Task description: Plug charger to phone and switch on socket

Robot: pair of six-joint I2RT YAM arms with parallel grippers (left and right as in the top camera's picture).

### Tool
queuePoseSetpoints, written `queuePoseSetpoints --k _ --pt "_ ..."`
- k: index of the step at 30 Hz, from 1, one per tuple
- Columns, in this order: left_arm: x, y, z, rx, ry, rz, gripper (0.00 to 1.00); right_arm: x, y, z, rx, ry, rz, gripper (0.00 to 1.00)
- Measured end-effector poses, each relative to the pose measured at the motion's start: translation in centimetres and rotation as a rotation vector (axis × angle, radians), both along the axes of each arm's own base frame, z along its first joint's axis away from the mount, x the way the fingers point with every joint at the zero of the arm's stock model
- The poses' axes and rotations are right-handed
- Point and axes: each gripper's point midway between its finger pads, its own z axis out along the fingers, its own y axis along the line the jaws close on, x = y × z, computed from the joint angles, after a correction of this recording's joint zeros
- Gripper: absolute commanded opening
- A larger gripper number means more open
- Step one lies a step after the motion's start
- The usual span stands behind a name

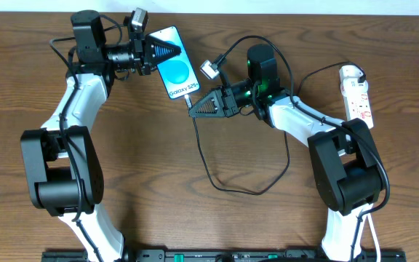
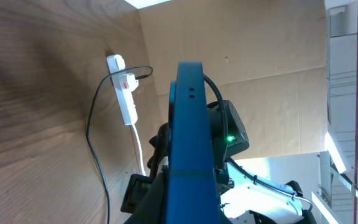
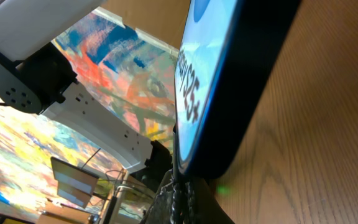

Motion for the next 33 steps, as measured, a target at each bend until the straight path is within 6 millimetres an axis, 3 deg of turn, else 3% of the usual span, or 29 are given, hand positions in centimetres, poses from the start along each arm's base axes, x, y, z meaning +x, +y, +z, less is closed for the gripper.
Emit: queuePoseSetpoints --k 27,33 --pt "0.0 -1.2 0.4 0.007 -0.058 -0.017 0.07 0.0 -0.1 -0.1 -0.001 0.004 0.0 0.01" --pt "0.2 -1.2 0.4 0.012 -0.056 -0.005 0.07 0.8 -1.0 -0.2 -0.002 0.006 -0.028 0.01"
